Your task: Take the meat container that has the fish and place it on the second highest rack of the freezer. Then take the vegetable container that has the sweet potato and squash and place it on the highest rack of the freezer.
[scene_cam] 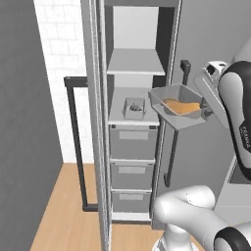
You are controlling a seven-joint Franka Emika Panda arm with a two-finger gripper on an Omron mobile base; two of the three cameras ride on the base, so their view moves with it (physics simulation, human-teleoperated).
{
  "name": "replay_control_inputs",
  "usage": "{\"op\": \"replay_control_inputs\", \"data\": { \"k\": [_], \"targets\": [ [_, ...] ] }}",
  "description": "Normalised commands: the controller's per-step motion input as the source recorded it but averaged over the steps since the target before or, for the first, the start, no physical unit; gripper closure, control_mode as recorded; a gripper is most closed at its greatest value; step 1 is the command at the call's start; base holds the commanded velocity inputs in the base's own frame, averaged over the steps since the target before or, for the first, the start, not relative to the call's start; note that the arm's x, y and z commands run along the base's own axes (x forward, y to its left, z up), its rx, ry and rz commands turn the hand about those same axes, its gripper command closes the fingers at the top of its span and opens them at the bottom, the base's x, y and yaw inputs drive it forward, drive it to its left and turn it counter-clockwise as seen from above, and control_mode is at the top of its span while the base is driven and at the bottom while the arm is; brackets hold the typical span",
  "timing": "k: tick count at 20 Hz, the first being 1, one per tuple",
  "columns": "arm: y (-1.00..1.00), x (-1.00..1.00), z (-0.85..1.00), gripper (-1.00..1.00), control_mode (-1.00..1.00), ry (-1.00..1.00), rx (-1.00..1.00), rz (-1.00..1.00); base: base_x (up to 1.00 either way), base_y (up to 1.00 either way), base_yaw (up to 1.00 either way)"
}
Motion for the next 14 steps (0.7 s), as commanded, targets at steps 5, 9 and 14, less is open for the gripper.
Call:
{"op": "replay_control_inputs", "data": {
  "k": [5, 9, 14],
  "targets": [
    [0.00, 0.00, 0.00, 1.00, 1.00, 0.00, 0.00, 0.00, 0.31, 0.38, 0.00],
    [0.00, 0.00, 0.00, 1.00, 1.00, 0.00, 0.00, 0.00, 0.20, 0.24, 0.00],
    [0.00, 0.00, 0.00, 1.00, 1.00, 0.00, 0.00, 0.00, 0.19, 0.00, 0.00]
  ]
}}
